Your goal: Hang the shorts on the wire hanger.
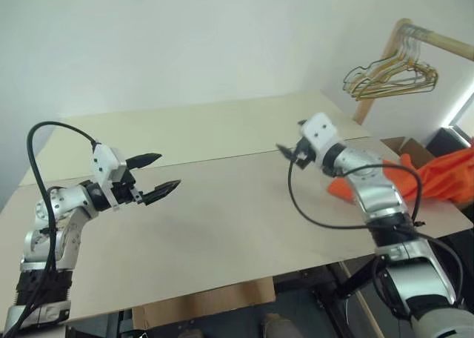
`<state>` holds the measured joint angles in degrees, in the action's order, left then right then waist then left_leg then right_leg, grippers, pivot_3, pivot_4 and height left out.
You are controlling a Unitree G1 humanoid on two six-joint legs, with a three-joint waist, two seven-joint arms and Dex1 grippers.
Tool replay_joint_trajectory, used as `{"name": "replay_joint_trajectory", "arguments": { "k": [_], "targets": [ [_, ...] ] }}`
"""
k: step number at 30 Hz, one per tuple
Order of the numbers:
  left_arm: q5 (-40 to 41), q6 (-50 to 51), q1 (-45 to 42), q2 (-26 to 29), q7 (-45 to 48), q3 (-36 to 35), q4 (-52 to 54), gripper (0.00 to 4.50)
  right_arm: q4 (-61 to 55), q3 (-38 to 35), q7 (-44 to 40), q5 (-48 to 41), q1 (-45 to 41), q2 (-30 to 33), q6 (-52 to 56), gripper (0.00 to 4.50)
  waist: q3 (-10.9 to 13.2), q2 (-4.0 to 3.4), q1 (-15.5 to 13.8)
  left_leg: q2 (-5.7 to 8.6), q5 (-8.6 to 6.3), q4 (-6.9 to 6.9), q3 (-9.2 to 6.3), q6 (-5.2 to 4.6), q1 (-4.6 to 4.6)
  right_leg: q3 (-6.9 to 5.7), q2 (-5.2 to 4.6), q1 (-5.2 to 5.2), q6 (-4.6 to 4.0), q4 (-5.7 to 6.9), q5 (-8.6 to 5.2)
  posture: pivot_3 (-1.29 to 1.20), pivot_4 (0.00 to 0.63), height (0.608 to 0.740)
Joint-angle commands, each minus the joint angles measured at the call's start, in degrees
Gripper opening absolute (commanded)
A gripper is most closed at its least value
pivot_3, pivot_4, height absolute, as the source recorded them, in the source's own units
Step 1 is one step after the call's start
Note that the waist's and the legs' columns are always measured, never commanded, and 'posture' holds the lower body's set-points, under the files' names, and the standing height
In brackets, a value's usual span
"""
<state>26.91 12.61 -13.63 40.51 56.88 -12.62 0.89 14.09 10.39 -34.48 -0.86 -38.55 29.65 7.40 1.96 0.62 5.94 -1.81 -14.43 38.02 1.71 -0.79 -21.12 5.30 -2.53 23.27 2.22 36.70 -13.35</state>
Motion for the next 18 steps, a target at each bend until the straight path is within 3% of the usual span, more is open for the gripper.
{"name": "replay_joint_trajectory", "arguments": {
  "k": [1, 10, 18],
  "targets": [
    [0.59, 0.61, 1.53, 0.69, -1.71, -2.15, 4.10, 4.50, -4.89, 0.12, -4.40, -0.32, 1.14, 1.35, -1.32, 4.47, 0.01, 0.02, -1.65, 0.00, 0.00, 0.00, 0.02, 0.00, 0.01, -0.01, 0.00, 0.00, 0.00, 0.01, 0.00, 0.10, 0.000, 0.740],
    [0.77, 0.79, 7.03, 0.20, -3.52, -2.91, 9.36, 4.50, -5.37, -0.37, -11.30, 0.15, 6.93, 4.10, -9.70, 4.47, 0.06, 0.22, -6.57, -0.04, 0.00, 0.00, 0.50, 0.00, -0.02, -0.21, 0.04, 0.07, -0.16, -0.01, -0.08, 0.15, 0.000, 0.740],
    [0.60, 0.18, 7.73, 0.09, -3.67, -2.35, 10.39, 4.50, -2.59, -0.17, -9.25, 3.87, 7.73, 4.10, -13.40, 4.47, 0.06, 0.35, -7.53, -0.04, 0.00, 0.00, 0.55, 0.00, -0.01, -0.21, 0.06, 0.07, -0.18, -0.01, -0.09, 0.16, 0.000, 0.740]
  ]
}}
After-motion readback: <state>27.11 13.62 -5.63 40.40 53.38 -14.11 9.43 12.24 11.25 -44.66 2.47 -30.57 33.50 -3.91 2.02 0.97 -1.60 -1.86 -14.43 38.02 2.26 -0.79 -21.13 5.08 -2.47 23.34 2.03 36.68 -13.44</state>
